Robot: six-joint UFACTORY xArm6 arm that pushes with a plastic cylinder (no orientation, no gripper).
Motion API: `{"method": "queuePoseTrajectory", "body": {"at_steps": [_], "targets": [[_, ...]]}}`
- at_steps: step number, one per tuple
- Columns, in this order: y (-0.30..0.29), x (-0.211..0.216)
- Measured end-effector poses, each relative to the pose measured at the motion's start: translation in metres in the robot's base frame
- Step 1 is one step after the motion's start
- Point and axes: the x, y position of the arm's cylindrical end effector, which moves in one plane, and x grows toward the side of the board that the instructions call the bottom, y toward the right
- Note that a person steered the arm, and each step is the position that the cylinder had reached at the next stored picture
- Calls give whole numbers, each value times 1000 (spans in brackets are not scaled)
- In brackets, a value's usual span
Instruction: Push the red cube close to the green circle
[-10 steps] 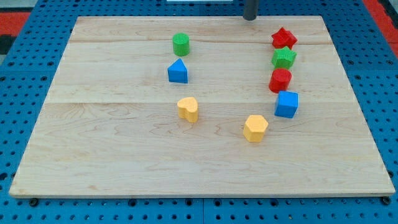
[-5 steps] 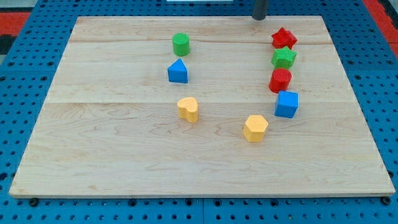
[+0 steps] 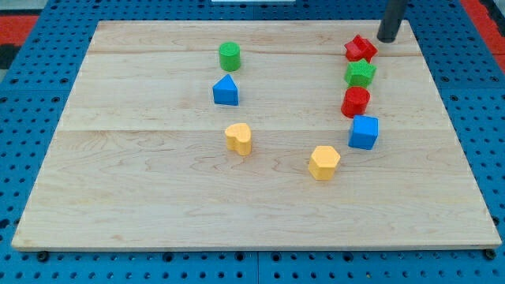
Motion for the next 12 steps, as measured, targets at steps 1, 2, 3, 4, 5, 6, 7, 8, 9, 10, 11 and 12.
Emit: {"method": "queuePoseTrajectory", "body": {"at_steps": [1, 2, 3, 4, 5, 6, 7, 8, 9, 10, 11, 12], "targets": [[1, 25], [-11, 58], [-58, 39], [-84, 22], [-64, 6], [-27, -6], [-55, -12], [-83, -17], [-106, -19], [-132, -29], [-146, -54], [-170, -54]]}}
